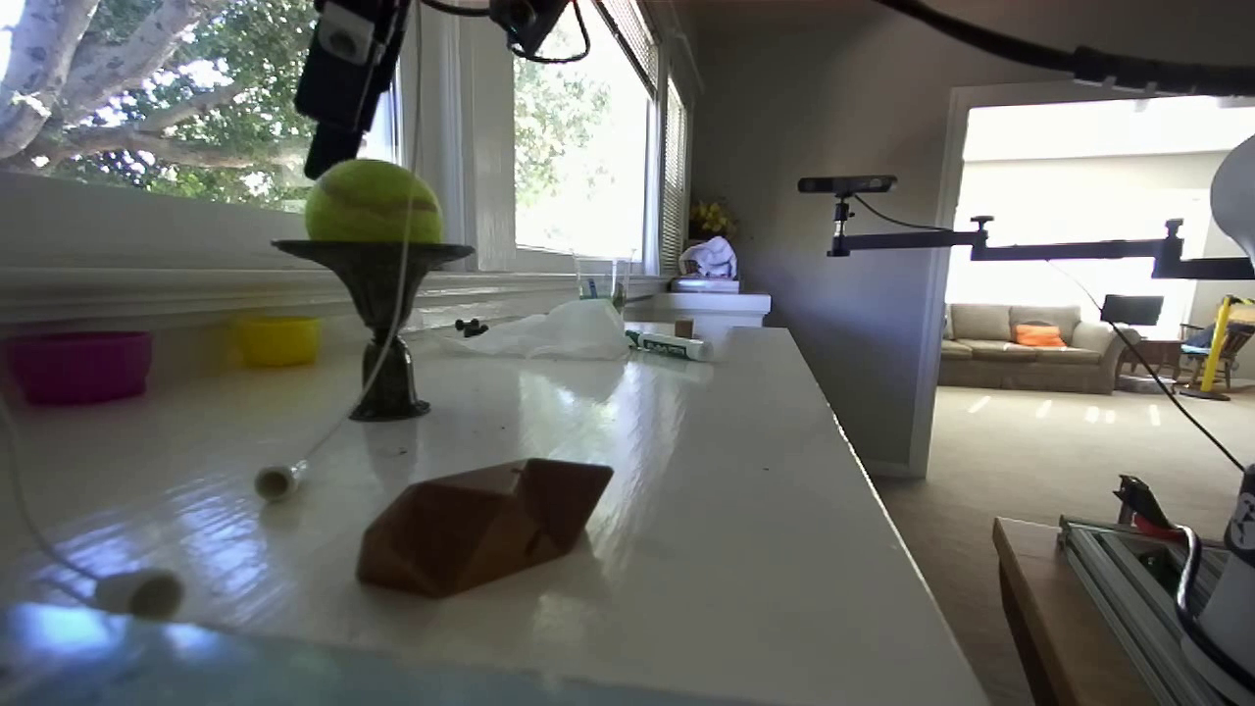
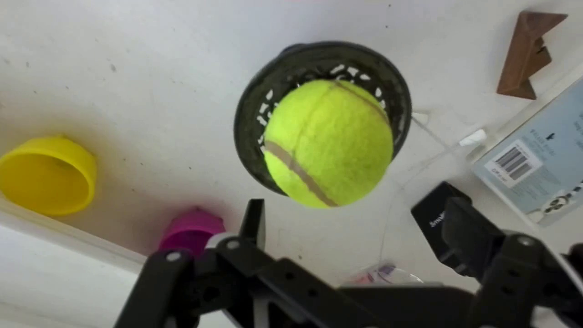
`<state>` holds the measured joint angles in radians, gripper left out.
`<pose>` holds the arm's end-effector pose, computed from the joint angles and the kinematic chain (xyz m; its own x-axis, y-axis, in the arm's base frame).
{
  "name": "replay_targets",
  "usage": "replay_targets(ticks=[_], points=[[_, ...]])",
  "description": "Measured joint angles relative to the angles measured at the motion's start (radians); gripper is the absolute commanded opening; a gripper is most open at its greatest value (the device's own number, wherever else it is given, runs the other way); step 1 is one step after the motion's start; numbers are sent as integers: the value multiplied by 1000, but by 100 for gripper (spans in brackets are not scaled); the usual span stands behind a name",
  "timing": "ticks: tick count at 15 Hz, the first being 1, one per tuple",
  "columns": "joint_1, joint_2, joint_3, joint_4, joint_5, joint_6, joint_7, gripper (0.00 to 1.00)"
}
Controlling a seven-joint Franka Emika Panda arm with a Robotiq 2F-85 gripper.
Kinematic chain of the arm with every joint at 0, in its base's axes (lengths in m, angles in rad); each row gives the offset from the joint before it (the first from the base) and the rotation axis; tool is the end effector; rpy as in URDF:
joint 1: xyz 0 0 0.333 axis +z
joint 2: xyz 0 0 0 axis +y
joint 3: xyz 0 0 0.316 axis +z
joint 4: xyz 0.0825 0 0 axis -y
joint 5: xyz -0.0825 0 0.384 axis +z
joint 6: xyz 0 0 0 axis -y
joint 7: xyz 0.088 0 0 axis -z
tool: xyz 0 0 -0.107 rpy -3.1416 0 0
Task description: Put the tennis ball on the stand
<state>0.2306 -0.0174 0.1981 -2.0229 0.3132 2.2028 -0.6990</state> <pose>0.5120 0.2462 0.4771 0.5534 0.7739 0.3080 0.8280 -0.5515 -0.1018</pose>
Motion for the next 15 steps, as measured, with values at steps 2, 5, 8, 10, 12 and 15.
replay_targets(ticks=[2, 5, 8, 10, 12, 15], points=[[0, -8, -1, 0, 66, 0, -100, 100], [-2, -17, -2, 0, 93, 5, -152, 100], [-1, -17, 0, -2, 89, 95, -135, 100], [0, -16, 6, -16, 72, 222, -82, 100], [0, -15, 12, -35, -6, 330, 17, 100], [-10, -25, 8, -73, -244, 388, 244, 100]])
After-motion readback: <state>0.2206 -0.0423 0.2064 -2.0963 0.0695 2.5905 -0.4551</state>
